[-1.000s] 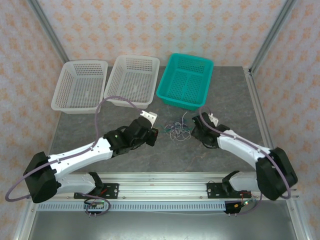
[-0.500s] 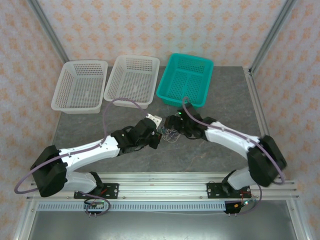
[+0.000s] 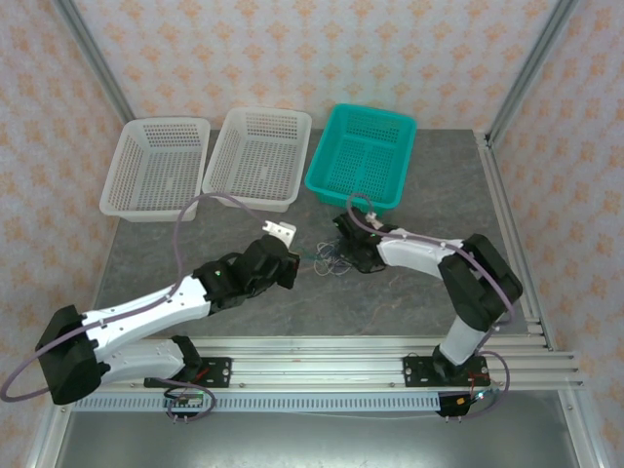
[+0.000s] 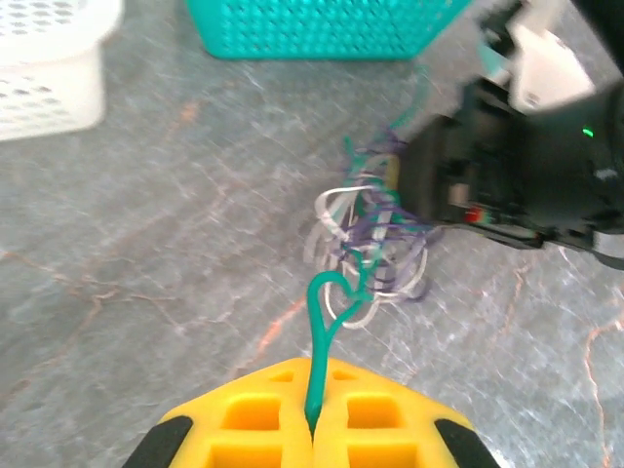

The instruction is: Untangle the cables

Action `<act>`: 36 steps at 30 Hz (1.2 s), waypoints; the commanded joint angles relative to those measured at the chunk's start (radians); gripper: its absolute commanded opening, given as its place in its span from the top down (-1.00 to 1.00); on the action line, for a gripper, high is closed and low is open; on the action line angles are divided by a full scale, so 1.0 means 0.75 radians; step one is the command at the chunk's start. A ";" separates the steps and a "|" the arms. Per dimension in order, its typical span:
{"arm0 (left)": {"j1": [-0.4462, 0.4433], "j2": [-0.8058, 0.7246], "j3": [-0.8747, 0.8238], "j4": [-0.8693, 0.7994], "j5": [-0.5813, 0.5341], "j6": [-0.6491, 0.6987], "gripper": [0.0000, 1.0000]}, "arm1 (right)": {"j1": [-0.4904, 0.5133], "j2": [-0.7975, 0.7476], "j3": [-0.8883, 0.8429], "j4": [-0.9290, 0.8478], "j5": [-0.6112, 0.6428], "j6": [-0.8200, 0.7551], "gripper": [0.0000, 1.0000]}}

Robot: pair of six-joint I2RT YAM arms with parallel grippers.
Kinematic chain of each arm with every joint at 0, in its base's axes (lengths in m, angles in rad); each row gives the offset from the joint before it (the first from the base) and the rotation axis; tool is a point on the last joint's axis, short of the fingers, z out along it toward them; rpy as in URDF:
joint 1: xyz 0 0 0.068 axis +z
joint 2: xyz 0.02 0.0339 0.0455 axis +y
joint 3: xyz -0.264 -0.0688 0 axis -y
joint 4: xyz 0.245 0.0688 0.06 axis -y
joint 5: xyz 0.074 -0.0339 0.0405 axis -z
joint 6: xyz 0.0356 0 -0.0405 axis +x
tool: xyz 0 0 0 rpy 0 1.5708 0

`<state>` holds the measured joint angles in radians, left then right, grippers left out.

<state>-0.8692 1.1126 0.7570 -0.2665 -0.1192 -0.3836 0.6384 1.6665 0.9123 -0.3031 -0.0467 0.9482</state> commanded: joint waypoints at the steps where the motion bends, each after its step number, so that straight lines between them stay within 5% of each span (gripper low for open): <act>1: 0.037 -0.048 -0.013 -0.103 -0.243 -0.083 1.00 | -0.107 -0.108 -0.127 -0.167 0.205 0.102 0.42; 5: 0.085 -0.036 -0.008 -0.167 -0.291 -0.120 1.00 | -0.231 -0.281 -0.250 -0.252 0.307 0.197 0.42; 10: 0.092 -0.008 -0.022 -0.082 -0.163 -0.075 1.00 | -0.272 -0.499 -0.320 -0.230 0.378 0.118 0.37; 18: 0.089 0.087 -0.020 0.071 0.066 -0.005 1.00 | -0.154 -0.672 -0.223 -0.082 0.034 -0.339 -0.43; 25: 0.090 0.060 -0.009 0.126 0.172 0.051 1.00 | -0.046 -0.549 -0.171 0.031 -0.174 -0.398 -0.64; 31: 0.089 -0.033 0.030 0.166 0.272 0.114 1.00 | -0.061 -0.333 -0.143 -0.160 0.065 -0.275 -0.66; 36: 0.090 -0.037 0.127 0.243 0.205 0.159 1.00 | -0.078 -0.422 -0.143 -0.186 0.024 -0.306 -0.69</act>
<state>-0.8032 1.0863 0.7822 -0.1627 0.0517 -0.3099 0.5858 1.4143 0.7841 -0.3981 -0.0666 0.7181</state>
